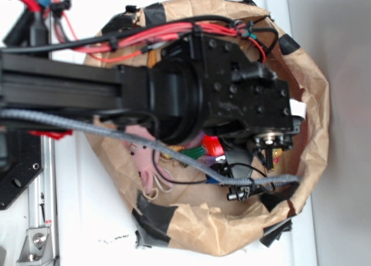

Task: Grab the carrot.

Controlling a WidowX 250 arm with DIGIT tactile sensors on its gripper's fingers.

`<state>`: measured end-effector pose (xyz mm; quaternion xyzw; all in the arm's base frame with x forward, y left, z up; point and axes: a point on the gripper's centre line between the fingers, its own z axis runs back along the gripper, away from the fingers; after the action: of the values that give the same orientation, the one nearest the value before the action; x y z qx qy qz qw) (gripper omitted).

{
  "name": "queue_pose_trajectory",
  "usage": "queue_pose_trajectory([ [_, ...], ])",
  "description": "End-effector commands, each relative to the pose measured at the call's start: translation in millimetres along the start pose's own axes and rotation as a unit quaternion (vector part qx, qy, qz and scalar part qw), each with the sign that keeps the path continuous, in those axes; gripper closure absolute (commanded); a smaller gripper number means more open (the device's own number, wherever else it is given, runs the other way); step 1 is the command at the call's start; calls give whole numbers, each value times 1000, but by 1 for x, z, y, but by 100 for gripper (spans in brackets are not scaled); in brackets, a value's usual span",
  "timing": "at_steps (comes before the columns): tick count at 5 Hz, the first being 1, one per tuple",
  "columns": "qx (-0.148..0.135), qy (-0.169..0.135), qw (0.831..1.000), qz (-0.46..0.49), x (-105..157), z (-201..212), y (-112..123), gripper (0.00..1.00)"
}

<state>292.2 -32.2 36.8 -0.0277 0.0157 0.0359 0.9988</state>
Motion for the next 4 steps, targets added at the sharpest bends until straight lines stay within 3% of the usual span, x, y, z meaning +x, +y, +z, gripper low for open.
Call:
queue_pose_trajectory([
  [1, 45, 26, 999, 1, -1, -41, 18, 100],
  [2, 62, 38, 997, -3, -9, -54, 24, 100],
  [3, 49, 28, 998, -10, -13, -36, 18, 97],
  [4, 66, 51, 997, -6, -10, -53, 31, 0],
])
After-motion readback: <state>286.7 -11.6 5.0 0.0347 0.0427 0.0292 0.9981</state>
